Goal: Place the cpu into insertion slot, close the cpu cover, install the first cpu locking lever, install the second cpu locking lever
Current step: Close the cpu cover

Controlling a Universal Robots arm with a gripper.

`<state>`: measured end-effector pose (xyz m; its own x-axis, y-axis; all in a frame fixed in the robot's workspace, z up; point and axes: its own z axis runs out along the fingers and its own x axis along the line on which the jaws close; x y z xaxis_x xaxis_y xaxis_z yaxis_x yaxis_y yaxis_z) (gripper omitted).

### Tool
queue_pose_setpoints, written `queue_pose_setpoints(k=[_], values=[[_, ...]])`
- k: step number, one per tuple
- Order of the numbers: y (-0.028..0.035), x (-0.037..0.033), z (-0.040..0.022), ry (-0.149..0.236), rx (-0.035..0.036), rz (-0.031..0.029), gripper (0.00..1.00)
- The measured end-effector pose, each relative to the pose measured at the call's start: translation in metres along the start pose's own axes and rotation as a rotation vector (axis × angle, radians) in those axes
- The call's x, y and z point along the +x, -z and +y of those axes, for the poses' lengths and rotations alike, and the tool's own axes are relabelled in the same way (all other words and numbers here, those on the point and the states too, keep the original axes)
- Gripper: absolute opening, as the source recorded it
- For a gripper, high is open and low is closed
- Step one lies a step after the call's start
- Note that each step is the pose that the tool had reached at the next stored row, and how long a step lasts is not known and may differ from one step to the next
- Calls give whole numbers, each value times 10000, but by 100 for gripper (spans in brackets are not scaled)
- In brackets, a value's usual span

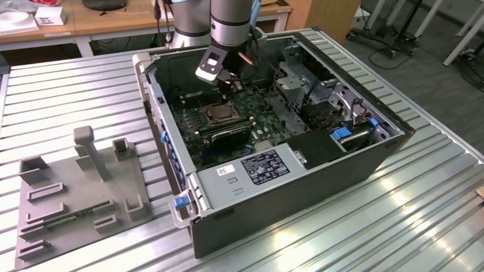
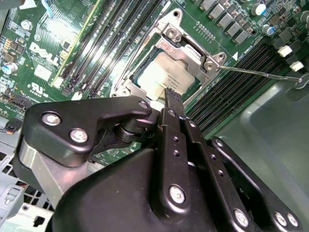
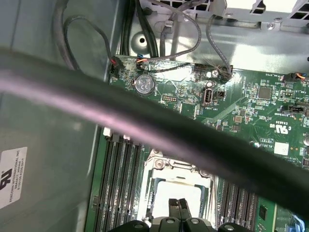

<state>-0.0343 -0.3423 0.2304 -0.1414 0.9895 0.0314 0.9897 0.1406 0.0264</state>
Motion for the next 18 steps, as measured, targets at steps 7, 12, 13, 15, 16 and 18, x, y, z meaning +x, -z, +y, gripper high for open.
queue_pose_setpoints(k=[7,12,13,15,16,18], values=[[0,0,0,125,3,3,11],[0,0,0,129,3,3,11],[0,0,0,129,3,4,11],[0,0,0,129,4,3,11],[0,0,0,130,4,3,11],[0,0,0,130,3,4,11]])
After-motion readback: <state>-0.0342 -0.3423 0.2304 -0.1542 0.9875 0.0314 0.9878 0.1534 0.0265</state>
